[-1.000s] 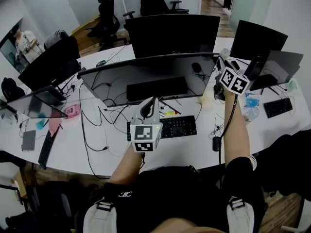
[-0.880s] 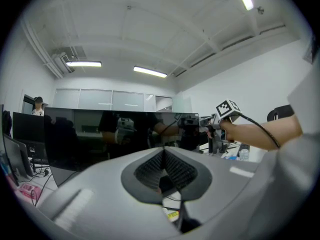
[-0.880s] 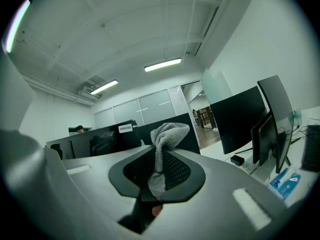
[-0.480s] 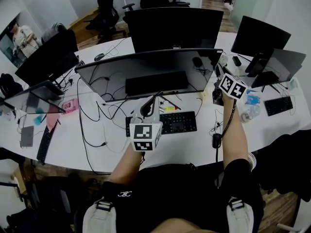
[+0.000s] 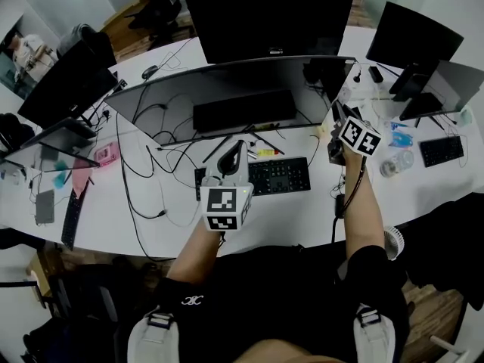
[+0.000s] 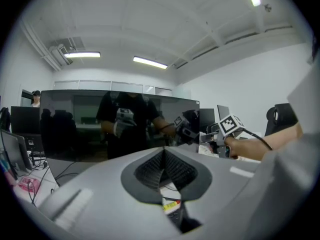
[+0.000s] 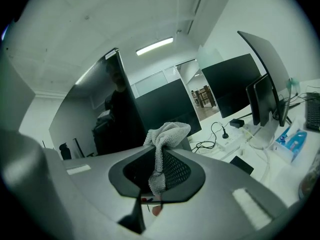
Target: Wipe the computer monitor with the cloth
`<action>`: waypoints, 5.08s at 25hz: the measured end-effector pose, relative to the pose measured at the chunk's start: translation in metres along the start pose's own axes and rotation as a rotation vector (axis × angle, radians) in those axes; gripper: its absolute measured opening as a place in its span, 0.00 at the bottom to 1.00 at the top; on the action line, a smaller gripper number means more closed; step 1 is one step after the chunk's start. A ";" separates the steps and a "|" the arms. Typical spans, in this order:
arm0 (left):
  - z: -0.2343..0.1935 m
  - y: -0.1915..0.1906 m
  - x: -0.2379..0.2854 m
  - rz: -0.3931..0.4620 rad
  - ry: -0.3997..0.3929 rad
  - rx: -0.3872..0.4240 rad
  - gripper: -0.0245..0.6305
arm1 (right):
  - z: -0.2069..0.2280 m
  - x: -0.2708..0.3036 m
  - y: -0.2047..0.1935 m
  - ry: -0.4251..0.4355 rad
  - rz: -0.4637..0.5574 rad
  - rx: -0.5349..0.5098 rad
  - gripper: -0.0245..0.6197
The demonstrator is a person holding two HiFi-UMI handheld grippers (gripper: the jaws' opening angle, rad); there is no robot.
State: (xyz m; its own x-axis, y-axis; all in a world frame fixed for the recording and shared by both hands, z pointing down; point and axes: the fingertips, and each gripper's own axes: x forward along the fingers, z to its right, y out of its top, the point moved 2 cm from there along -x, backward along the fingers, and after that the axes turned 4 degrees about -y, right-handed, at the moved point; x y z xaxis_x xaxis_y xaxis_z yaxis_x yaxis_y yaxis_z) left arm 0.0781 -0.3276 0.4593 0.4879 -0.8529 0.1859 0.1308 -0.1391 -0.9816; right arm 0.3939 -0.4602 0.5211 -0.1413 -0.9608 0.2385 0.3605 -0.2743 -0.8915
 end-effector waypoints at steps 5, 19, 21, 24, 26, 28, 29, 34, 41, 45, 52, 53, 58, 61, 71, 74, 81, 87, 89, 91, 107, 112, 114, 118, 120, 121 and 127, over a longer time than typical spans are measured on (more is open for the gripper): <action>0.000 -0.005 0.003 -0.019 0.000 -0.003 0.11 | 0.008 0.006 -0.026 -0.004 -0.073 -0.034 0.09; -0.006 -0.027 0.012 -0.067 0.011 -0.019 0.11 | 0.037 0.029 -0.106 -0.044 -0.296 -0.266 0.09; -0.007 -0.029 0.013 -0.069 0.013 -0.023 0.11 | 0.042 0.032 -0.117 -0.043 -0.326 -0.264 0.09; -0.011 -0.033 0.016 -0.074 0.015 -0.030 0.11 | 0.047 0.037 -0.134 -0.056 -0.368 -0.258 0.09; -0.012 -0.036 0.018 -0.084 0.014 -0.032 0.11 | 0.050 0.039 -0.144 -0.066 -0.392 -0.255 0.09; -0.013 -0.039 0.019 -0.091 0.014 -0.035 0.11 | 0.052 0.040 -0.155 -0.072 -0.418 -0.257 0.09; -0.014 -0.040 0.019 -0.093 0.015 -0.036 0.11 | 0.052 0.040 -0.160 -0.070 -0.433 -0.266 0.09; -0.021 -0.043 0.017 -0.103 0.028 -0.035 0.11 | 0.029 0.041 -0.183 -0.020 -0.464 -0.386 0.09; -0.035 -0.043 0.002 -0.105 0.055 -0.023 0.11 | -0.010 0.049 -0.190 0.019 -0.442 -0.368 0.09; -0.048 -0.044 -0.009 -0.104 0.086 -0.031 0.11 | -0.031 0.050 -0.198 0.040 -0.445 -0.365 0.09; -0.071 -0.048 -0.028 -0.093 0.122 -0.059 0.11 | -0.071 0.053 -0.213 0.072 -0.457 -0.361 0.09; -0.074 -0.049 -0.032 -0.091 0.127 -0.063 0.11 | -0.077 0.054 -0.215 0.079 -0.456 -0.364 0.09; -0.096 -0.053 -0.053 -0.090 0.160 -0.075 0.11 | -0.111 0.058 -0.224 0.102 -0.461 -0.403 0.09; -0.110 -0.055 -0.069 -0.089 0.188 -0.088 0.11 | -0.129 0.061 -0.230 0.115 -0.467 -0.428 0.09; -0.167 -0.063 -0.124 -0.093 0.264 -0.109 0.11 | -0.199 0.074 -0.262 0.140 -0.495 -0.457 0.09; -0.182 -0.063 -0.136 -0.090 0.268 -0.120 0.11 | -0.222 0.076 -0.270 0.149 -0.494 -0.460 0.09; -0.216 -0.065 -0.168 -0.077 0.310 -0.124 0.11 | -0.268 0.080 -0.288 0.155 -0.511 -0.489 0.09; -0.236 -0.061 -0.187 -0.054 0.316 -0.122 0.11 | -0.296 0.084 -0.299 0.149 -0.522 -0.503 0.09; -0.246 -0.062 -0.195 -0.051 0.326 -0.123 0.11 | -0.307 0.085 -0.303 0.148 -0.524 -0.507 0.09; -0.254 -0.063 -0.202 -0.047 0.332 -0.121 0.11 | -0.316 0.087 -0.308 0.146 -0.525 -0.512 0.09; -0.336 -0.091 -0.254 -0.060 0.336 -0.138 0.11 | -0.408 0.100 -0.347 0.140 -0.505 -0.499 0.09; -0.357 -0.103 -0.265 -0.070 0.332 -0.142 0.11 | -0.439 0.102 -0.359 0.142 -0.498 -0.495 0.09; -0.363 -0.103 -0.270 -0.061 0.332 -0.141 0.11 | -0.447 0.103 -0.362 0.142 -0.497 -0.496 0.09; -0.377 -0.110 -0.279 -0.061 0.338 -0.138 0.11 | -0.464 0.105 -0.369 0.147 -0.500 -0.491 0.09; -0.384 -0.112 -0.285 -0.060 0.342 -0.138 0.11 | -0.476 0.104 -0.372 0.158 -0.501 -0.490 0.09; -0.386 -0.112 -0.287 -0.056 0.343 -0.136 0.11 | -0.483 0.104 -0.373 0.165 -0.499 -0.491 0.09; -0.396 -0.107 -0.294 -0.038 0.336 -0.134 0.11 | -0.514 0.099 -0.374 0.200 -0.483 -0.477 0.09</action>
State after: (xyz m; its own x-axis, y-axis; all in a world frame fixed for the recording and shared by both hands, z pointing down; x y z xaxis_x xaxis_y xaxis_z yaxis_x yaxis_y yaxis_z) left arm -0.4207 -0.2615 0.4920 0.1712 -0.9605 0.2195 0.0179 -0.2197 -0.9754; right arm -0.2283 -0.4318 0.6800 -0.3668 -0.6980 0.6150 -0.2224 -0.5761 -0.7865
